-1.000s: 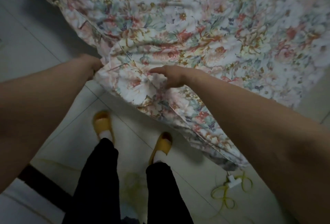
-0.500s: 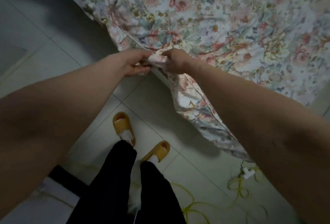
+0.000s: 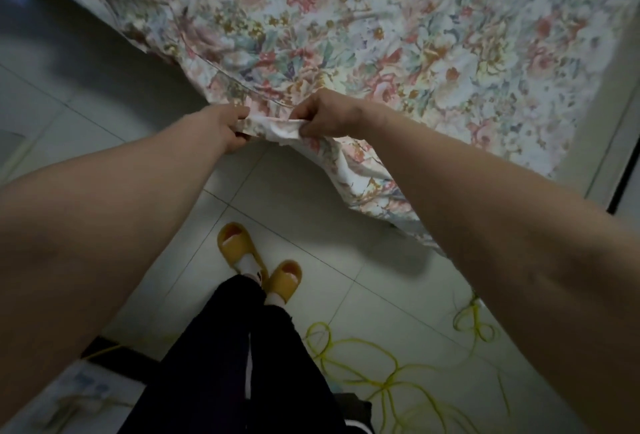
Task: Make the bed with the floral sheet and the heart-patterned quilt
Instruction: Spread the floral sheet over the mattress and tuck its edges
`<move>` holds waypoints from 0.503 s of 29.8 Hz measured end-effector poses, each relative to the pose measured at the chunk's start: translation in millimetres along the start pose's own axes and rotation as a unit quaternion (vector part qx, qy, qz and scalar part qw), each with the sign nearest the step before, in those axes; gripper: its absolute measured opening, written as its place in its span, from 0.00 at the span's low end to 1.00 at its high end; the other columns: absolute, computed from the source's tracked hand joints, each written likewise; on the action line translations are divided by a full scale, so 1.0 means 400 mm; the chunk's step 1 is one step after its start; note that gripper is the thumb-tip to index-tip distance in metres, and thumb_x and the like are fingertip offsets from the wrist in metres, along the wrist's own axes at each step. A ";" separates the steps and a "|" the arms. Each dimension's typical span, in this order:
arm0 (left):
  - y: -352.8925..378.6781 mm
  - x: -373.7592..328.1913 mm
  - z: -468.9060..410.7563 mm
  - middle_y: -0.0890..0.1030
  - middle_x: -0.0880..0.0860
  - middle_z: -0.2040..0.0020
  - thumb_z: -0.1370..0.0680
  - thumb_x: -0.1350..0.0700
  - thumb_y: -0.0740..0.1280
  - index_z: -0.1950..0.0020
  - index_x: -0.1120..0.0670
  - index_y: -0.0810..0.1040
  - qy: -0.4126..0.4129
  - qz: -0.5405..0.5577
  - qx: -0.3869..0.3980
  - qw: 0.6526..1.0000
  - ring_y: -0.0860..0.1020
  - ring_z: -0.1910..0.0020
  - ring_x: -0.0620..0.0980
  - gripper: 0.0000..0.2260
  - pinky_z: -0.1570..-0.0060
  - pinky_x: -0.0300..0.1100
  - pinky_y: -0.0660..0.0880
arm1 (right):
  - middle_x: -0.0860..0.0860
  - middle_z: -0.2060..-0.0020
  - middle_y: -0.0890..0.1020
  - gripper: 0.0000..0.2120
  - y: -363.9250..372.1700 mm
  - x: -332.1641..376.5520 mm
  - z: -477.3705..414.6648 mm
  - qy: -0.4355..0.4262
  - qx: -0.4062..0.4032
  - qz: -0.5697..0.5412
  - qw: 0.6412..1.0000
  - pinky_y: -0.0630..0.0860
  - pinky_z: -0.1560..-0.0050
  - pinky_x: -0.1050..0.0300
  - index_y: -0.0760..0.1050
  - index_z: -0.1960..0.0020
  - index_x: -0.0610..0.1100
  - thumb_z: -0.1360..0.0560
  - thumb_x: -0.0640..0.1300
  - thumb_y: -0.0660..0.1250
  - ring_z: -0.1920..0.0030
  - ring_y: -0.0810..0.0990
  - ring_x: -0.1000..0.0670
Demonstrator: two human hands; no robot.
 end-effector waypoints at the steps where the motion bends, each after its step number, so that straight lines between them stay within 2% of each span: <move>1: 0.000 0.011 0.009 0.77 0.53 0.48 0.19 0.62 0.65 0.50 0.61 0.76 -0.003 -0.003 0.001 1.000 0.79 0.50 0.48 0.03 0.58 0.41 0.81 | 0.54 0.63 0.80 0.15 0.011 -0.014 0.013 0.006 -0.013 -0.012 1.000 0.74 0.57 0.57 0.82 0.52 0.48 0.27 0.30 0.64 0.62 0.76 0.54; 3: -0.009 0.010 0.022 0.77 0.55 0.51 0.19 0.60 0.65 0.50 0.62 0.76 -0.004 0.000 0.012 1.000 0.78 0.45 0.46 0.05 0.51 0.41 0.80 | 0.54 0.65 0.79 0.15 0.034 -0.033 0.032 0.014 -0.043 -0.045 0.998 0.72 0.59 0.59 0.82 0.52 0.48 0.27 0.30 0.64 0.62 0.75 0.54; 5: -0.023 0.002 0.028 0.81 0.55 0.50 0.21 0.58 0.68 0.50 0.62 0.78 -0.019 0.013 0.033 0.999 0.80 0.45 0.49 0.07 0.48 0.44 0.80 | 0.55 0.66 0.80 0.14 0.053 -0.044 0.044 0.020 -0.065 -0.067 0.995 0.72 0.60 0.63 0.82 0.54 0.47 0.28 0.30 0.65 0.65 0.76 0.56; 8: -0.050 -0.016 0.035 0.86 0.58 0.56 0.25 0.58 0.74 0.50 0.59 0.82 -0.028 -0.005 0.023 0.999 0.85 0.62 0.54 0.07 0.64 0.50 0.82 | 0.55 0.69 0.80 0.15 0.079 -0.059 0.067 0.053 -0.078 -0.101 0.990 0.73 0.59 0.62 0.79 0.65 0.49 0.29 0.30 0.66 0.66 0.77 0.57; 10: -0.068 -0.029 0.028 0.85 0.57 0.57 0.23 0.56 0.71 0.48 0.58 0.81 -0.035 -0.016 0.007 0.999 0.84 0.64 0.55 0.07 0.63 0.50 0.82 | 0.55 0.66 0.81 0.17 0.109 -0.076 0.073 0.086 -0.081 -0.102 0.988 0.73 0.53 0.60 0.77 0.68 0.50 0.30 0.30 0.67 0.60 0.79 0.53; 12: -0.111 -0.071 0.020 0.82 0.57 0.57 0.20 0.59 0.66 0.49 0.59 0.78 -0.027 -0.073 -0.030 0.997 0.81 0.62 0.54 0.04 0.58 0.49 0.79 | 0.53 0.60 0.82 0.14 0.133 -0.059 0.047 0.114 -0.058 -0.069 0.989 0.74 0.52 0.59 0.82 0.62 0.48 0.29 0.30 0.68 0.57 0.78 0.52; 14: -0.174 -0.111 -0.007 0.78 0.57 0.54 0.20 0.64 0.63 0.48 0.60 0.77 -0.030 -0.157 -0.080 0.984 0.78 0.60 0.53 0.04 0.55 0.46 0.78 | 0.49 0.52 0.83 0.14 0.154 -0.016 0.014 0.137 -0.036 -0.014 0.990 0.73 0.57 0.63 0.84 0.46 0.44 0.26 0.31 0.66 0.56 0.77 0.53; 15: -0.204 -0.127 -0.031 0.78 0.58 0.51 0.20 0.66 0.63 0.46 0.61 0.77 -0.025 -0.219 -0.096 0.971 0.79 0.55 0.54 0.06 0.53 0.46 0.77 | 0.49 0.48 0.83 0.16 0.160 0.005 -0.005 0.148 -0.031 -0.015 0.988 0.73 0.60 0.65 0.83 0.42 0.44 0.24 0.32 0.64 0.54 0.78 0.53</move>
Point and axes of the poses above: each hand's wrist, its own z-axis away from the middle knuckle, its own y-axis out of the palm, x = y × z, the point moved 3 cm from there along -z, towards the middle knuckle
